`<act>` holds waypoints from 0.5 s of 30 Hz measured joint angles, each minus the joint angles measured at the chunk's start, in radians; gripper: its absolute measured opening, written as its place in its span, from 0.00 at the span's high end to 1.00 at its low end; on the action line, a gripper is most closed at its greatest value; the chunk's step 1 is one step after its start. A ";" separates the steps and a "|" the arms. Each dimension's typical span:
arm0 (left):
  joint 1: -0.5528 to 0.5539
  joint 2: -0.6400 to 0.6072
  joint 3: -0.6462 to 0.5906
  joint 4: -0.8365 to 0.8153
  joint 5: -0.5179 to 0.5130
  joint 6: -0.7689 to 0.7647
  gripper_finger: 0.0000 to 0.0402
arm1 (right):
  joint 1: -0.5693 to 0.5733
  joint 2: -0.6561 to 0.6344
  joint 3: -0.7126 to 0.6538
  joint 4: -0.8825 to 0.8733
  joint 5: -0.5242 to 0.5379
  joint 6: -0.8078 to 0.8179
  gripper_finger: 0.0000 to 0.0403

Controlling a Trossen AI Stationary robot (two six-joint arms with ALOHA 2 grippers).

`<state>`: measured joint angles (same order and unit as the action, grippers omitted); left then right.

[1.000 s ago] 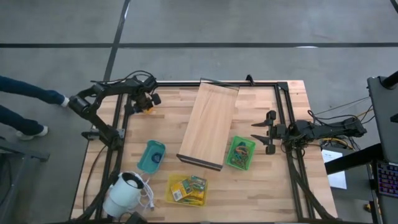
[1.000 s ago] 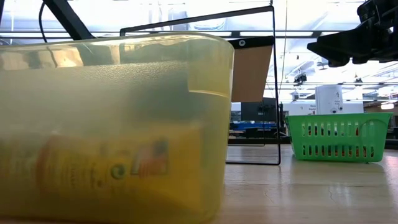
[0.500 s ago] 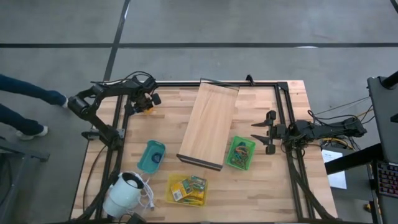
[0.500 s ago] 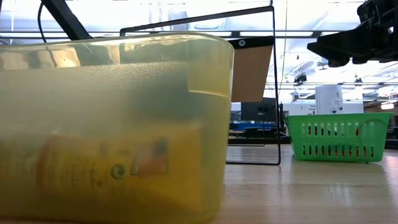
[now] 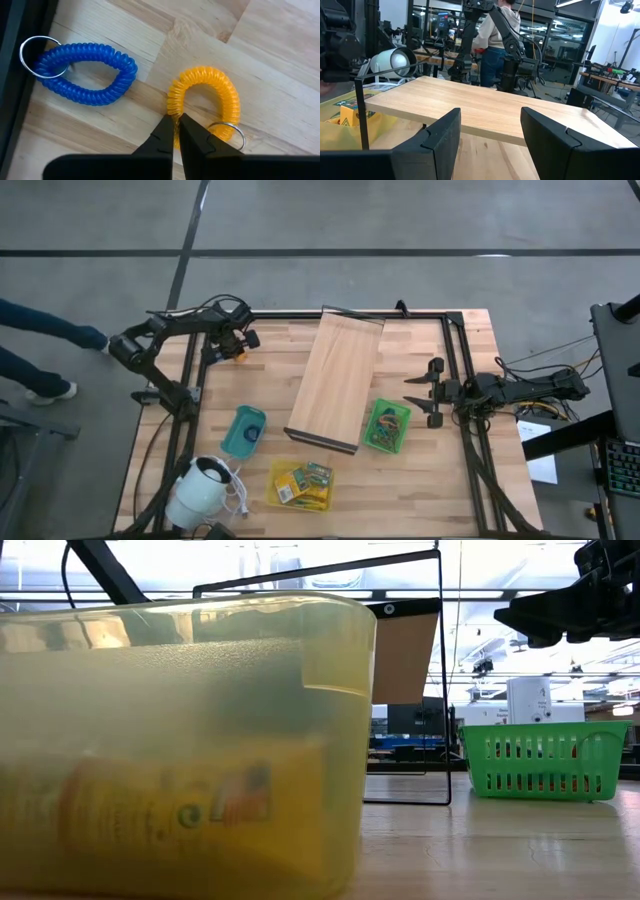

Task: Pick & Place Office Desk Supplies
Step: Put the yellow spring keychain into the blue bin

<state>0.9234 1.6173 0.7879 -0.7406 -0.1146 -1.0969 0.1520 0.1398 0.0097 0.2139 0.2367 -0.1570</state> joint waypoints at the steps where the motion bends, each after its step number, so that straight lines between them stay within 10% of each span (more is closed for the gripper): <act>1: 0.000 0.000 0.000 -0.001 0.001 0.000 0.97 | 0.000 0.000 0.000 0.000 0.000 0.000 0.49; 15: -0.055 -0.220 -0.006 -0.074 0.034 0.027 0.97 | 0.000 0.000 0.000 0.000 0.000 0.000 0.49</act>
<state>0.8684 1.3977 0.7819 -0.8148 -0.0811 -1.0702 0.1516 0.1402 0.0097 0.2142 0.2367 -0.1570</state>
